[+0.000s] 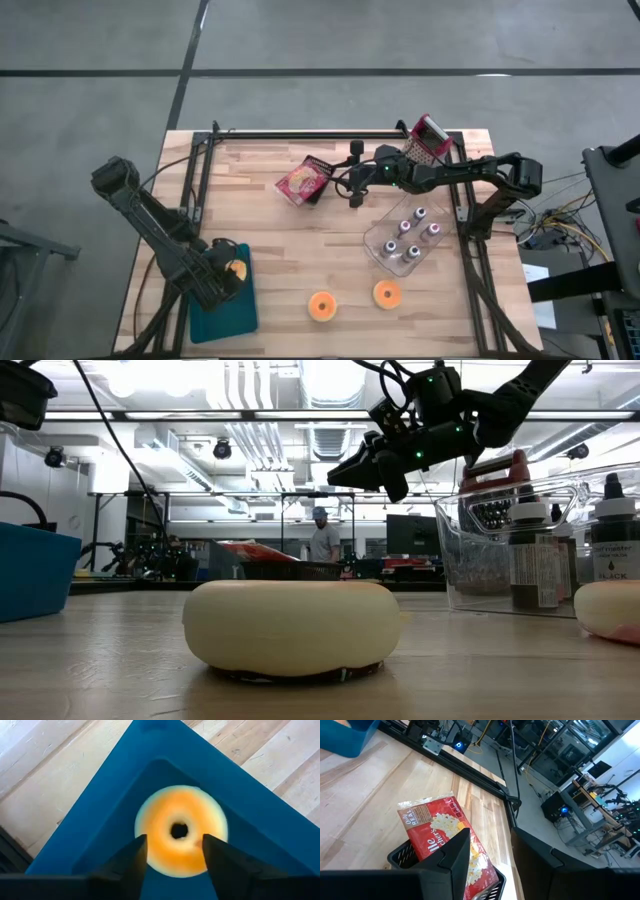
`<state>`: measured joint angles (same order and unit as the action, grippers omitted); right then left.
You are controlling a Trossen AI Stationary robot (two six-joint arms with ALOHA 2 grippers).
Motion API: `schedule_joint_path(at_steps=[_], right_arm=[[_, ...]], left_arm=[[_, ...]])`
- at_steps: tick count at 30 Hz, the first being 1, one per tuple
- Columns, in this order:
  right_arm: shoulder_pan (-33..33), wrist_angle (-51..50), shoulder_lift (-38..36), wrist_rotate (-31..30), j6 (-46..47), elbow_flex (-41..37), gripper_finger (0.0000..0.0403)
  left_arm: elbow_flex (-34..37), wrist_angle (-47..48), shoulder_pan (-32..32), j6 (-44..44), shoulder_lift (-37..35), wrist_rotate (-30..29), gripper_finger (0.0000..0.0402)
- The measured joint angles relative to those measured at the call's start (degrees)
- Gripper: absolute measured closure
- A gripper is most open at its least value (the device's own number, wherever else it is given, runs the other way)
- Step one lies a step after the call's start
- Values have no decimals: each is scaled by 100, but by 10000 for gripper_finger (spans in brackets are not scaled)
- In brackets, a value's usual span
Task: Pick & Place Food Item
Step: Put the left yellow donut into the blue bin
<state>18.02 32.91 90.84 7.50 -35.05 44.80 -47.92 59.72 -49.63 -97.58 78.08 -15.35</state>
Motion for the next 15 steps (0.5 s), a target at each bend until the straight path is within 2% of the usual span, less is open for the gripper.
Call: schedule_joint_path(at_steps=[7,15], right_arm=[[0,-2,-1,-1,11,-2,264],[0,0,1,-1,0,-2,264]], left_arm=[[7,0,0,2,0,87,153],[-55,150,0,2,-3,100,149]])
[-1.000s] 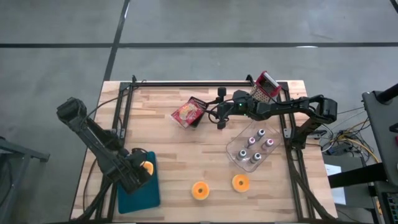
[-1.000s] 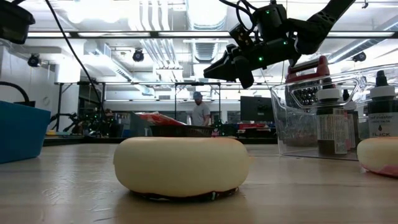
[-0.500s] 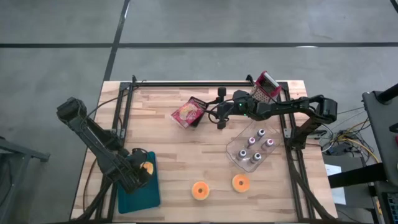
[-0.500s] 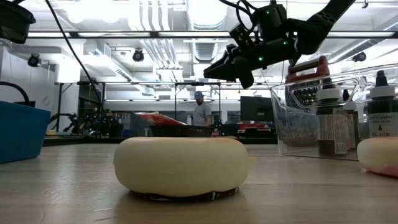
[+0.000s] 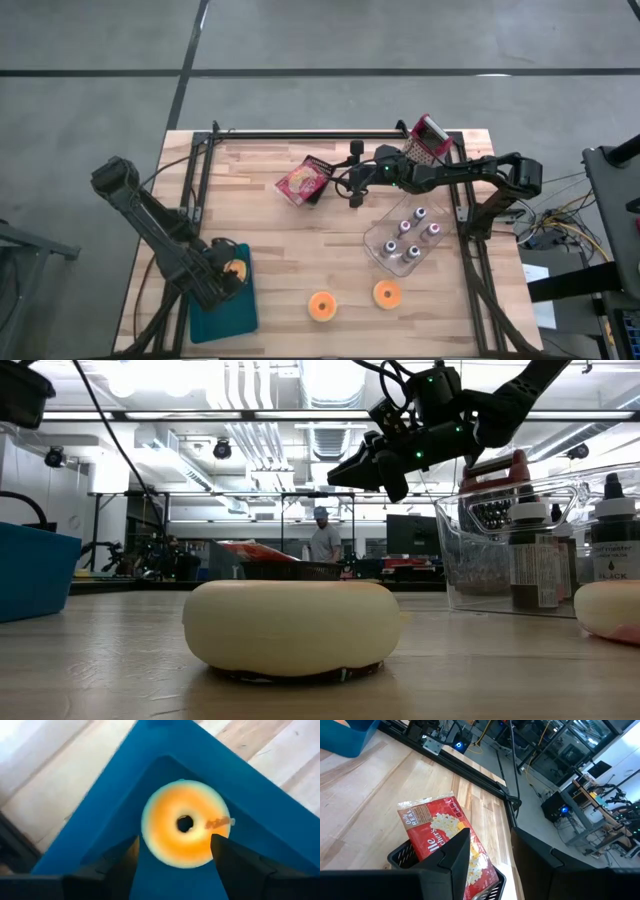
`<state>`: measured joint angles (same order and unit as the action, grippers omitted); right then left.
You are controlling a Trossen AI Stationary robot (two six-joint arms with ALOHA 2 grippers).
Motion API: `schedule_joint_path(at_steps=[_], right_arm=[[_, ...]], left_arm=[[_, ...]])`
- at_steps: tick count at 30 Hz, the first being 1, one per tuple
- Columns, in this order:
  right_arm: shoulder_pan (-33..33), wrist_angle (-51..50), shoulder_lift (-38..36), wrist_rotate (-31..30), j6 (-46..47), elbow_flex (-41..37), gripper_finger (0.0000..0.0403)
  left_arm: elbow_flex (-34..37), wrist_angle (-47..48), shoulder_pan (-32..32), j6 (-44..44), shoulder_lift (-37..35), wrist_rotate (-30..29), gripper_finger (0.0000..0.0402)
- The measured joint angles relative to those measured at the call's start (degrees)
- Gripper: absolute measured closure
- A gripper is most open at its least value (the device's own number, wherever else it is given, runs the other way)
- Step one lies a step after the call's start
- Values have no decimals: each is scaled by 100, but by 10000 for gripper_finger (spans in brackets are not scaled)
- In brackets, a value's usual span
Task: Pick & Place Food Item
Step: Put the left yellow donut into the blue bin
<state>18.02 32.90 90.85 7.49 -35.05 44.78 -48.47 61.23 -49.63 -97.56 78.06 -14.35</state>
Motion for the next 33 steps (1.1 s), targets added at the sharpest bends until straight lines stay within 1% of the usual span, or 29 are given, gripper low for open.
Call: schedule_joint_path(at_steps=[5,7,9,13,16,24,29,33], right_arm=[[0,0,-2,1,2,1,264],[0,0,-2,0,10,2,264],[0,0,-2,0,0,2,264],[0,0,-1,2,3,1,264],[0,0,-1,1,9,0,264],[0,-1,-1,1,3,1,264],[0,-2,-2,2,5,2,264],[0,-1,-1,1,1,0,264]], left_arm=[[-602,733,-2,5,-101,-48,149],[-913,983,0,71,-131,-206,150],[-1222,1113,28,329,-137,-444,151],[-1753,1111,207,1158,-105,-942,150],[-1998,1097,431,1520,-56,-1130,150],[-2083,300,1057,3144,287,-1141,151],[-2081,-357,1220,3695,622,-1089,151],[-2103,-872,1376,4187,970,-850,151]])
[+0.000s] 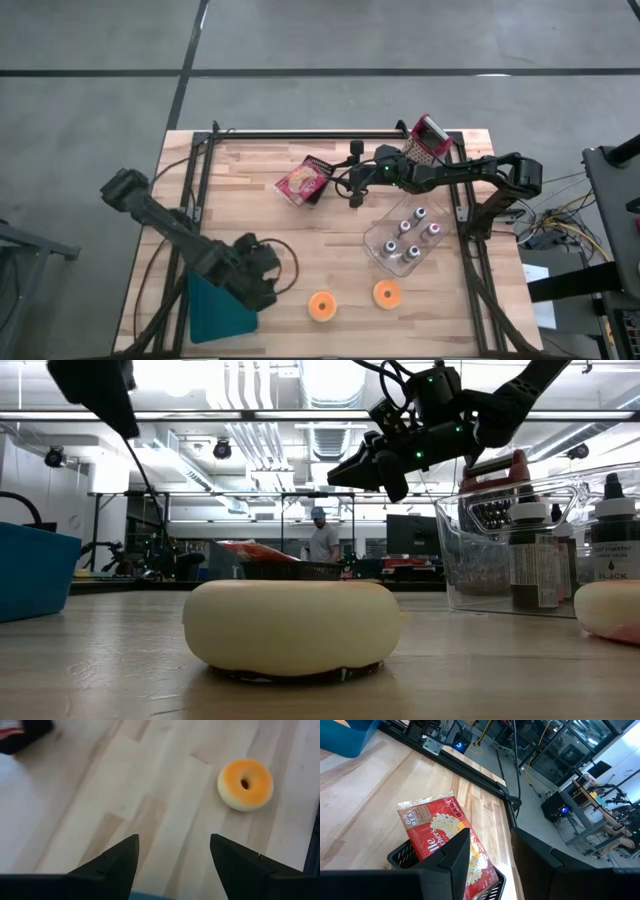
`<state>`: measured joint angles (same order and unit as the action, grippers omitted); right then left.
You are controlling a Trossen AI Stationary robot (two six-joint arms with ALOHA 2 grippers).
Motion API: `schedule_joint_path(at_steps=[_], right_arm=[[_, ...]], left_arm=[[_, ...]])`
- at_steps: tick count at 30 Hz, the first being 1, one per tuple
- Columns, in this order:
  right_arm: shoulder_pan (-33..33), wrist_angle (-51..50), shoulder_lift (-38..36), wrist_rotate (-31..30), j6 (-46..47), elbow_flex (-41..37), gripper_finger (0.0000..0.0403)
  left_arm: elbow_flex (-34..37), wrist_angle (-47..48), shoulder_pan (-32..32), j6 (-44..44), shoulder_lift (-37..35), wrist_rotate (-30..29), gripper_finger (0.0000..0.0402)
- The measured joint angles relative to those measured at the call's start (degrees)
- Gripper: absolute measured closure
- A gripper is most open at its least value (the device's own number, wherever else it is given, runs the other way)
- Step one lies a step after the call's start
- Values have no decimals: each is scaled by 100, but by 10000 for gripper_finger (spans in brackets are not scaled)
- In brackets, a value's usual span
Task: Pick & Place Food Item
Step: Put the left yellow donut into the blue bin
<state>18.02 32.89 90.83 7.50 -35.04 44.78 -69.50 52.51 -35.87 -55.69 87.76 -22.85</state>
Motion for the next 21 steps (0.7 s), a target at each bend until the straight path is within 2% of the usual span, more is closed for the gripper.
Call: schedule_joint_path(at_steps=[8,13,21], right_arm=[[0,0,-1,-1,8,0,264],[0,-1,1,1,7,2,264],[0,1,1,-1,10,1,264]], left_arm=[[-148,-997,393,750,590,723,152],[-234,-1714,509,1185,977,860,152],[-464,-2167,679,1266,1731,1098,152]])
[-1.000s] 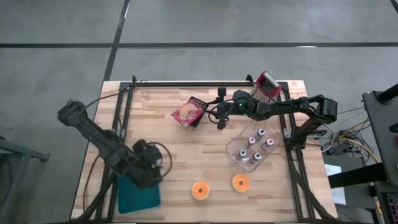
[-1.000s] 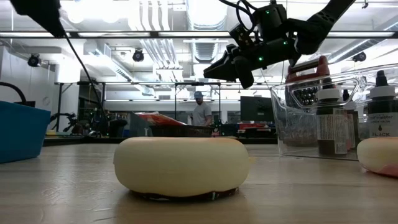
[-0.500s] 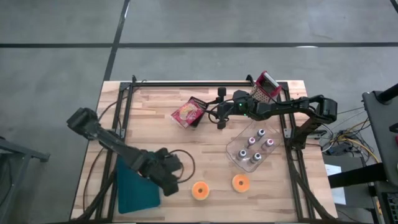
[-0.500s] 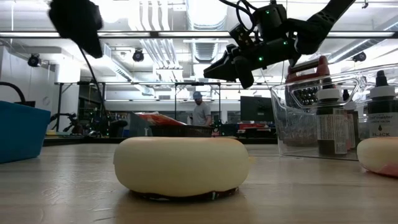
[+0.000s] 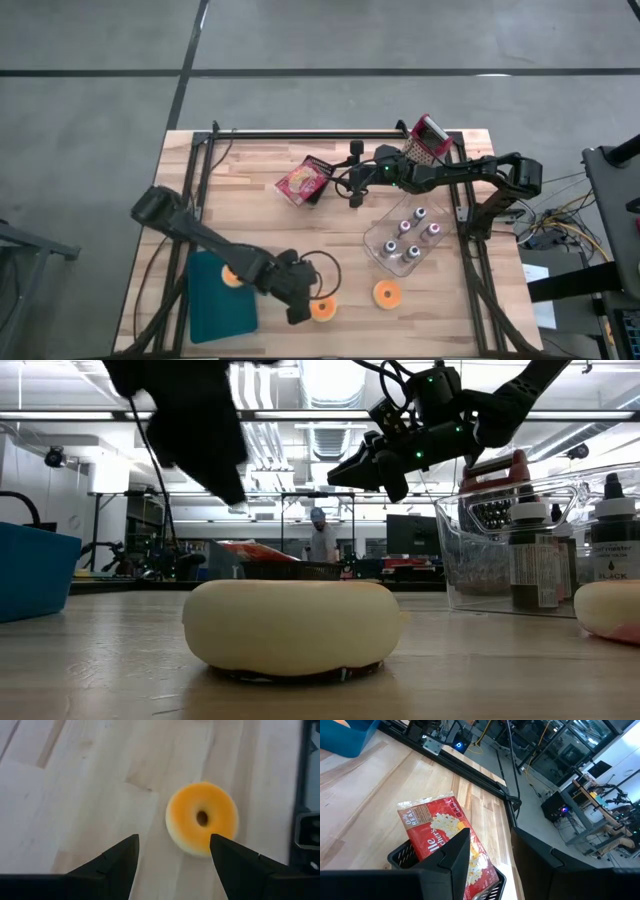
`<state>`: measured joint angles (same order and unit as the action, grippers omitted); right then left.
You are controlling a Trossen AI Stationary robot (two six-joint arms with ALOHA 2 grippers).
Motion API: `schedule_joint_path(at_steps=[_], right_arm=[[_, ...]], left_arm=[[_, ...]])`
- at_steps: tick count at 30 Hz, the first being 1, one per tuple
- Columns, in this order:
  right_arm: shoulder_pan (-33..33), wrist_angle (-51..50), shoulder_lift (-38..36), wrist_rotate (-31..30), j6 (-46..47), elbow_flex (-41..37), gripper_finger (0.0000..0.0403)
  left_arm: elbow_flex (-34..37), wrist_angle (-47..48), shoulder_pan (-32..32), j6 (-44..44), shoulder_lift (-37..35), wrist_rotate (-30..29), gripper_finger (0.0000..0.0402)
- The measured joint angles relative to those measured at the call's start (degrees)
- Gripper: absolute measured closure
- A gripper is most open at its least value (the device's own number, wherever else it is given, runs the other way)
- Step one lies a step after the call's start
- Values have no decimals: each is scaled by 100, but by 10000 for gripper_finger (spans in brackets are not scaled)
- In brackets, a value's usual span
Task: Pick & Place Food Item
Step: Put the left yellow donut into the blue bin
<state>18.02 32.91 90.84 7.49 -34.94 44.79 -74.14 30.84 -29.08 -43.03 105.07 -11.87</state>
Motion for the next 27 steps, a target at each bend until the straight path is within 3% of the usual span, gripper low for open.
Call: schedule_joint_path(at_steps=[9,27], right_arm=[[0,0,-2,0,-3,0,264],[0,0,-2,0,-11,0,264]], left_arm=[[-213,-107,168,-413,717,291,152],[-482,-161,203,-588,1133,504,151]])
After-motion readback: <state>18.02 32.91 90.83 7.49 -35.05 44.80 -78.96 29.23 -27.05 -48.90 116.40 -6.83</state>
